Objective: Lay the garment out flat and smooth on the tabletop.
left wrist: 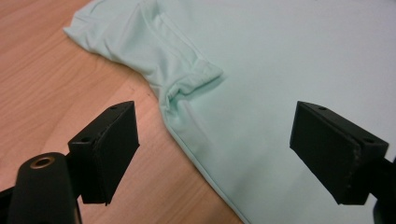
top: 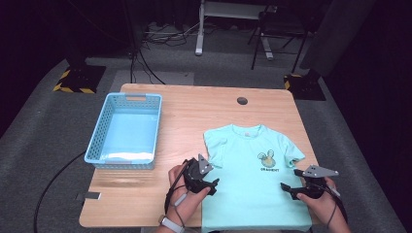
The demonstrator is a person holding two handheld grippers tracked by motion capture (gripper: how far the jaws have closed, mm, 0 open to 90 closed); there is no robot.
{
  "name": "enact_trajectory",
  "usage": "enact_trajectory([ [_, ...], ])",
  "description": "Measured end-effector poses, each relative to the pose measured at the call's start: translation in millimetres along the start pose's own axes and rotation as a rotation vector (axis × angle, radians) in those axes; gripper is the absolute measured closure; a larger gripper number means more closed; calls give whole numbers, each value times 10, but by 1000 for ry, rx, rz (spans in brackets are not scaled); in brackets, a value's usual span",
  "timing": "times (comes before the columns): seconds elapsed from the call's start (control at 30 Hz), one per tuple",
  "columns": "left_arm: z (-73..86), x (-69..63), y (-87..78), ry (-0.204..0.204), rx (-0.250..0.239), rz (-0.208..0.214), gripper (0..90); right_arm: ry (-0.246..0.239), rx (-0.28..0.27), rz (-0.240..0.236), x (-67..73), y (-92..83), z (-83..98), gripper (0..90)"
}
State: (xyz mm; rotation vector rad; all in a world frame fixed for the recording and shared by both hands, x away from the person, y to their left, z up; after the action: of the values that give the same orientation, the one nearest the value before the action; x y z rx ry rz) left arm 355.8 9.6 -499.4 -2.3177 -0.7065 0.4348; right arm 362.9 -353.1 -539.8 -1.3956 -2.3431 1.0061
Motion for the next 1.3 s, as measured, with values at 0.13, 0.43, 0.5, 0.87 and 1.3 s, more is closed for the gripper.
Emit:
enact_trajectory([
  [0.13,-100,27,-10,15,-1,-5,152,0,0,-1,-1,1,0,149],
  [0.43,-260,134,7,22,-11,-17,151,-4,-2,-11,-11,10,-7,150],
  [0.5,-284,161,21,17,-15,-19,150,-6,-2,-13,-14,13,-9,150],
  [0.87,-446,281,141,23,-17,-26,151,-6,-2,-13,-15,15,-11,151],
  [1.3,-591,393,312,38,-19,-31,164,-5,-3,-14,-16,15,-11,151],
])
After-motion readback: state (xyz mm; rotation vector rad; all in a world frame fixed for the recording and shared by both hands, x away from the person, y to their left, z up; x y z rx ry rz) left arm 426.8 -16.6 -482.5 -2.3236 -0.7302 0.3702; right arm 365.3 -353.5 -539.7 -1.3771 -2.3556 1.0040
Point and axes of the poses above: each handheld gripper's, and its own axes: y roughly forward along the jaws, z roughly out of its underside, x roughly to its left, the point moved 5 cm from there along y, roughly forward along the jaws, and after that the axes turned 12 degrees about z, right-handed, at the moved point
